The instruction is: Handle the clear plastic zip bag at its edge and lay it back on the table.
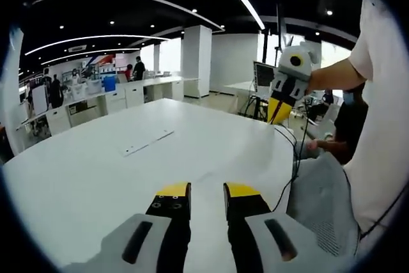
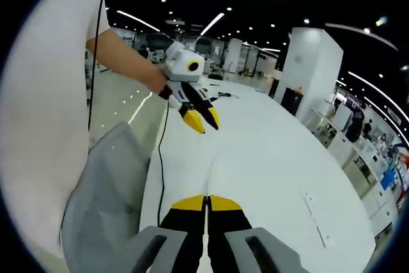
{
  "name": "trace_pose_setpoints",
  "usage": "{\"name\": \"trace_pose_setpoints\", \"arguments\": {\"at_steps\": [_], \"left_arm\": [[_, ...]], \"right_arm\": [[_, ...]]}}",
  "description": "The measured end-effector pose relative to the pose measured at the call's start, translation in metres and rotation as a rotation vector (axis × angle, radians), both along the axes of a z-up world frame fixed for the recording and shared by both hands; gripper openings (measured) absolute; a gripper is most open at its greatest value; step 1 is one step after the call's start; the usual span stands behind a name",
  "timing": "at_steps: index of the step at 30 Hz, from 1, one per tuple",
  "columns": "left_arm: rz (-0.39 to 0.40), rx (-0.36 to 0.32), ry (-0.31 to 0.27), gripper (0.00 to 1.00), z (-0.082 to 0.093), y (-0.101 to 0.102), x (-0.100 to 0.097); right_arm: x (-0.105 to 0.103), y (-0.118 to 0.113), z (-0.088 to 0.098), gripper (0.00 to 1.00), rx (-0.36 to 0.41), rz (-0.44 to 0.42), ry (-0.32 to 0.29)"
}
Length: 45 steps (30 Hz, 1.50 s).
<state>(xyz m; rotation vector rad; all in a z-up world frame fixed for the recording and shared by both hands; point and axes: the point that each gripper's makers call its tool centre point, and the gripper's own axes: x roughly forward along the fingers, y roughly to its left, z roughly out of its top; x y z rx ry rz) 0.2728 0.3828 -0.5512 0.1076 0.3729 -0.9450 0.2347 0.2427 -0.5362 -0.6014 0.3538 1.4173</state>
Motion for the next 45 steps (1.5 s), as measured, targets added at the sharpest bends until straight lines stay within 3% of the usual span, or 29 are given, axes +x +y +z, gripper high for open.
{"name": "trace_pose_setpoints", "arguments": {"at_steps": [10, 25, 45], "left_arm": [[-0.067, 0.009, -0.016, 0.18, 0.012, -0.004, 0.004], [-0.148, 0.024, -0.036, 0.12, 0.021, -0.01, -0.004], [-0.313, 0.244, -0.116, 0.08, 0.01, -0.018, -0.016]], "right_arm": [[-0.005, 0.001, 0.016, 0.0, 0.008, 0.043, -0.023], [-0.01, 0.005, 0.032, 0.0, 0.007, 0.088, -0.05], [-0.014, 0.007, 0.037, 0.0, -0.013, 0.124, -0.074]]}}
